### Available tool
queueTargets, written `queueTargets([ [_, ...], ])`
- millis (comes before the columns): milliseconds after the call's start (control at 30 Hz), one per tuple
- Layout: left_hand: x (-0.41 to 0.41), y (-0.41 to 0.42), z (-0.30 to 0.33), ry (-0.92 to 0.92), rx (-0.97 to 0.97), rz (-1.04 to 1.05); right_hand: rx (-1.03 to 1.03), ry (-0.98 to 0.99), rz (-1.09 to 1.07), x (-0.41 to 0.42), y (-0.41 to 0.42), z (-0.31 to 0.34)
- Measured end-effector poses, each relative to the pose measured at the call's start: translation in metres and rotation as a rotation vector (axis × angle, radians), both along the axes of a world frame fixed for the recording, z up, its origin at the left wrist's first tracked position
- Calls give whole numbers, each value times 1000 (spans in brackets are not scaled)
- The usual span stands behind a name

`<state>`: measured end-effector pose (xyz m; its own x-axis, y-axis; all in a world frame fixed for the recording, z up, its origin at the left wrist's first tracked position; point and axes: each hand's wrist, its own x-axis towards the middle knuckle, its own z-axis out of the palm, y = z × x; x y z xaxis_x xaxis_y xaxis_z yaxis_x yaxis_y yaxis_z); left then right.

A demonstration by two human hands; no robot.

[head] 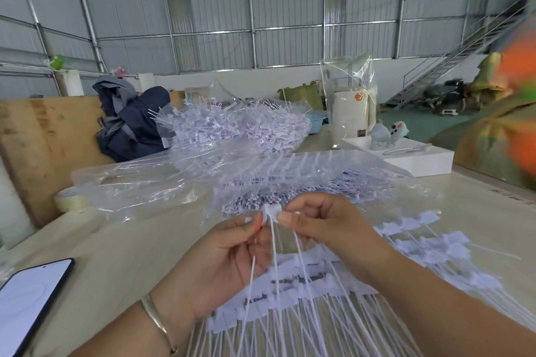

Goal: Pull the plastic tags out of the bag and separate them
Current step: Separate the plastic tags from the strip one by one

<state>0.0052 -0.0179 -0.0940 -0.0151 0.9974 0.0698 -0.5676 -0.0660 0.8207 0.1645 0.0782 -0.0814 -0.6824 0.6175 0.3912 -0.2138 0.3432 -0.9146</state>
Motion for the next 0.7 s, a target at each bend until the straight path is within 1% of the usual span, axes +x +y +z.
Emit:
queueTargets([
  [100,-4,2,2,-18,-60,112,-48,51,-14,1,4,2],
  [133,-6,2,1,15,-91,168,-35,47,-20,2,5,1],
  [233,-13,3,-2,189,-145,316,-15,7,-58,0,4,-4],
  [333,-16,4,-2,287,-143,381,-41,-24,-86,-2,2,-7],
  [433,-17,3,-2,323,-127,391,-68,-59,-89,-2,2,-6],
  [533,-20,1,-2,430,-82,365,-90,-78,-57,-1,3,-5],
  [633,-23,0,-2,450,-13,304,-115,-99,-39,-1,4,-2],
  [700,-25,-1,0,466,-5,259,-112,-124,-34,0,5,-2],
])
